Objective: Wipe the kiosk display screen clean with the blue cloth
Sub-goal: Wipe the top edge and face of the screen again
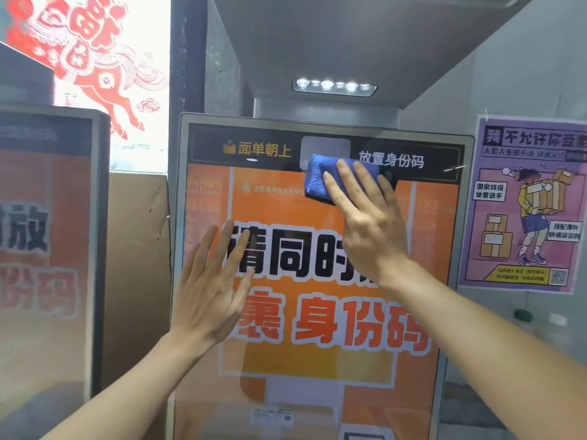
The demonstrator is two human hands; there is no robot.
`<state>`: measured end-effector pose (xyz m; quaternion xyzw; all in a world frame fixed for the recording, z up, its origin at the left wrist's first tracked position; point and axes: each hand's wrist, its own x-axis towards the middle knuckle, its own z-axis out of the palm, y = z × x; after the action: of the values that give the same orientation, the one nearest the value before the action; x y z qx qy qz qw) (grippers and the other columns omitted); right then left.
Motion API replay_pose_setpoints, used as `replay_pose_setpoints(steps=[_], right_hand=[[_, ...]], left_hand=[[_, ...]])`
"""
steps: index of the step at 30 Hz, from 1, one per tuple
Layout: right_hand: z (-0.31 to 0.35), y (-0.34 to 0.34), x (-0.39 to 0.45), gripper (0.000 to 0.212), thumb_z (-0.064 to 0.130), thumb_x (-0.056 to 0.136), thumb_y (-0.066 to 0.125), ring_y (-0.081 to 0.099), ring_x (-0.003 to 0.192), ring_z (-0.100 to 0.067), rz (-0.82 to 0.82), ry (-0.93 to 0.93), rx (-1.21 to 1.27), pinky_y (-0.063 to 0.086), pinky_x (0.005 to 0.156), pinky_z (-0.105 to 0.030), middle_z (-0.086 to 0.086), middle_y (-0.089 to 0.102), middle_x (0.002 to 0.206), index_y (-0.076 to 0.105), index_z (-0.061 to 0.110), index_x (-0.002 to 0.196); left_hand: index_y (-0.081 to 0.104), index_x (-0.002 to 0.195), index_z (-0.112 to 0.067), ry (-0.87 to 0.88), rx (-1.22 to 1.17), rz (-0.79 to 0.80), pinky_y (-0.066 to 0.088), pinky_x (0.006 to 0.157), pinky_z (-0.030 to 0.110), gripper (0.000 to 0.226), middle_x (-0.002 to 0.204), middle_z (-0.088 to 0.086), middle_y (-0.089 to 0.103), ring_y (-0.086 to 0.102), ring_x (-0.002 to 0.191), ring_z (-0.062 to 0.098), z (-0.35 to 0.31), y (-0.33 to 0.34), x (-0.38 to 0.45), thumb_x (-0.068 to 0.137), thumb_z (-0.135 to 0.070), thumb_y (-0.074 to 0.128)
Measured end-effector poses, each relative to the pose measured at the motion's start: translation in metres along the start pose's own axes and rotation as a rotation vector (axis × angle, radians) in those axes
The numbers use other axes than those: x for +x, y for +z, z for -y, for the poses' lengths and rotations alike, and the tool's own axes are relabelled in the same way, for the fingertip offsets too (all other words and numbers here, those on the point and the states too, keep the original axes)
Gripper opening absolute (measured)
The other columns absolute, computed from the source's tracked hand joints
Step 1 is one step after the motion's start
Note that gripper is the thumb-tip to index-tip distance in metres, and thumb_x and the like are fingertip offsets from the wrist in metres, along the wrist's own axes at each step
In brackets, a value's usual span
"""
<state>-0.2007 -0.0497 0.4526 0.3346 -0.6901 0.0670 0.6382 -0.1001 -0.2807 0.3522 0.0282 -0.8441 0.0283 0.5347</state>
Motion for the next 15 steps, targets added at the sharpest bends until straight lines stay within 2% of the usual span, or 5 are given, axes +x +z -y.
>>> replay_pose_setpoints(steps=[4,8,11,15], right_hand=[[0.027,0.007,-0.018,0.067,-0.002,0.083,0.034,0.034,0.145,-0.029,0.055,-0.173,-0.025,0.023,0.120,-0.047,-0.011,0.040,0.154,0.046,0.014,0.148],[0.029,0.006,-0.015,0.070,-0.002,0.083,0.034,0.033,0.145,-0.028,0.099,-0.285,-0.066,0.024,0.120,-0.045,-0.009,0.038,0.156,0.042,0.017,0.150],[0.025,0.004,0.000,0.070,-0.002,0.083,0.037,0.034,0.145,-0.027,0.091,-0.290,-0.108,0.025,0.119,-0.044,-0.008,0.038,0.156,0.042,0.018,0.150],[0.024,0.003,0.027,0.074,-0.005,0.080,0.041,0.034,0.145,-0.025,0.050,-0.187,-0.123,0.022,0.120,-0.043,-0.008,0.038,0.156,0.043,0.017,0.150]], left_hand=[[0.019,0.157,-0.021,0.005,-0.011,0.019,0.006,0.122,0.038,0.064,0.165,0.003,0.012,0.005,0.152,0.020,0.003,0.000,-0.002,0.100,-0.048,0.029],[0.020,0.157,-0.020,0.027,0.001,0.026,0.005,0.122,0.036,0.064,0.165,0.002,0.010,0.003,0.152,0.019,0.006,0.000,-0.002,0.099,-0.046,0.031],[0.018,0.157,-0.022,0.048,0.005,0.032,0.007,0.122,0.038,0.064,0.165,0.001,0.010,0.006,0.152,0.021,0.009,0.000,-0.002,0.099,-0.046,0.032],[0.020,0.156,-0.023,0.095,0.044,0.026,0.007,0.122,0.036,0.062,0.165,0.001,0.014,0.012,0.152,0.021,0.019,-0.004,-0.003,0.100,-0.045,0.032]])
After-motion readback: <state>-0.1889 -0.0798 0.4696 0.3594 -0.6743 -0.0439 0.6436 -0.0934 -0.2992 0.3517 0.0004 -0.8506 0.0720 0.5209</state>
